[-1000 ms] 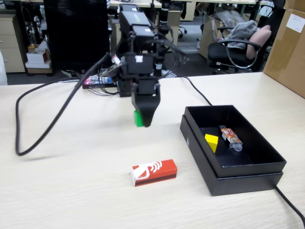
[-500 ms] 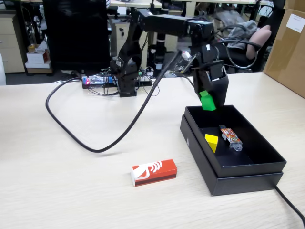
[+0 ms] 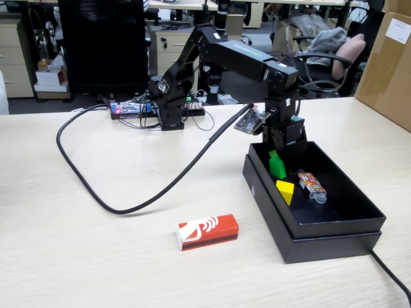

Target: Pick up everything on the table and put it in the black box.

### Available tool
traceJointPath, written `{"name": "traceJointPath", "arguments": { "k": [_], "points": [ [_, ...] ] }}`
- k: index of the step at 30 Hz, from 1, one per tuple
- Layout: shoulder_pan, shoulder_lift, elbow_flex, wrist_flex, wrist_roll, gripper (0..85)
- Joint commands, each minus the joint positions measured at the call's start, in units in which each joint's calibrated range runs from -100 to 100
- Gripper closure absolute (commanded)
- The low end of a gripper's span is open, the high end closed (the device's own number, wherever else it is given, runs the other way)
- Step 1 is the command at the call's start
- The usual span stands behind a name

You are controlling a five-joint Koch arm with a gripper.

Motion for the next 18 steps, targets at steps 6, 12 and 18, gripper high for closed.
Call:
{"name": "traceJointPath", "arguments": {
  "k": [6, 12, 18],
  "points": [
    [-0.29, -1.08, 1.92, 1.71, -0.44, 57.5],
    [-0.44, -5.55, 1.74, 1.45, -0.68, 51.7],
    [-1.76, -20.35, 0.74, 0.07, -1.47, 50.7]
  ]
}}
